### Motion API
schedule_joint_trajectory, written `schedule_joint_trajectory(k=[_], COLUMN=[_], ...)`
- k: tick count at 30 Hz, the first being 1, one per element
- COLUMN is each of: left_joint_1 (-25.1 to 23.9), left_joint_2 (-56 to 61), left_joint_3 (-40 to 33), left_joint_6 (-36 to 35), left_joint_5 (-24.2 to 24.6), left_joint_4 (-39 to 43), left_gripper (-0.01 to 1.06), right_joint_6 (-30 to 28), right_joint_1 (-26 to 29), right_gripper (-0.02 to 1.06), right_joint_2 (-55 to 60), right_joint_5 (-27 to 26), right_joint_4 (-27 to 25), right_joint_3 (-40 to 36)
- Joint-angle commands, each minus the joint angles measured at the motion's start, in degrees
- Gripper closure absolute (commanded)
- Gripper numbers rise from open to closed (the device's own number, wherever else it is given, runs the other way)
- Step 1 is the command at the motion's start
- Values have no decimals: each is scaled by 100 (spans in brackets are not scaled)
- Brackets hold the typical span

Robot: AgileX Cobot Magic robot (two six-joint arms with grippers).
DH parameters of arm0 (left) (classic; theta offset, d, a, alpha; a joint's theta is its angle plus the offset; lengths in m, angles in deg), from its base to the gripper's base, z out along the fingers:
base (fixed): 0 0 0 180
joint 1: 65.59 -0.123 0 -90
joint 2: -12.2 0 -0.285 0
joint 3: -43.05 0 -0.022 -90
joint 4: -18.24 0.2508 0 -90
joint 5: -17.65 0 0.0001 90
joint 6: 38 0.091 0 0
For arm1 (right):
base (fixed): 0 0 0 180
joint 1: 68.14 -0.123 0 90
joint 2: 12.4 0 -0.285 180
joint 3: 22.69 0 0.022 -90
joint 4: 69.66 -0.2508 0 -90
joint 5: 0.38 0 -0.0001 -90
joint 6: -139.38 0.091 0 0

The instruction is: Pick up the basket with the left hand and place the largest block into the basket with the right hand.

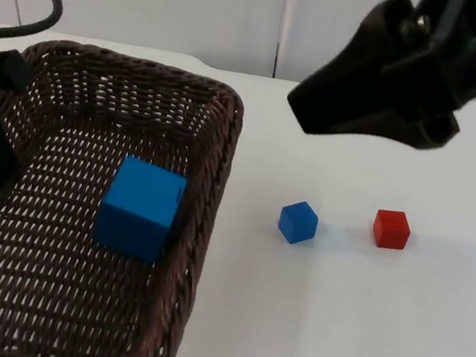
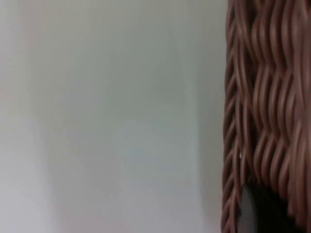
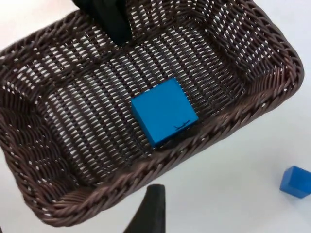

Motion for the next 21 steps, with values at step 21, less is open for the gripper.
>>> schedule_joint_trajectory(k=[21], left_joint_1=[20], left_joint_2=[-2517], left_joint_3=[1408], left_joint_6=[714], left_joint_5=[-238], left_joint_4=[-824], left_gripper=[105], right_joint_6=[391], right_joint_1=[36], right_gripper=[24], right_joint_2=[-43], right_joint_5=[-270], right_joint_4=[-23], right_joint_3=[-26])
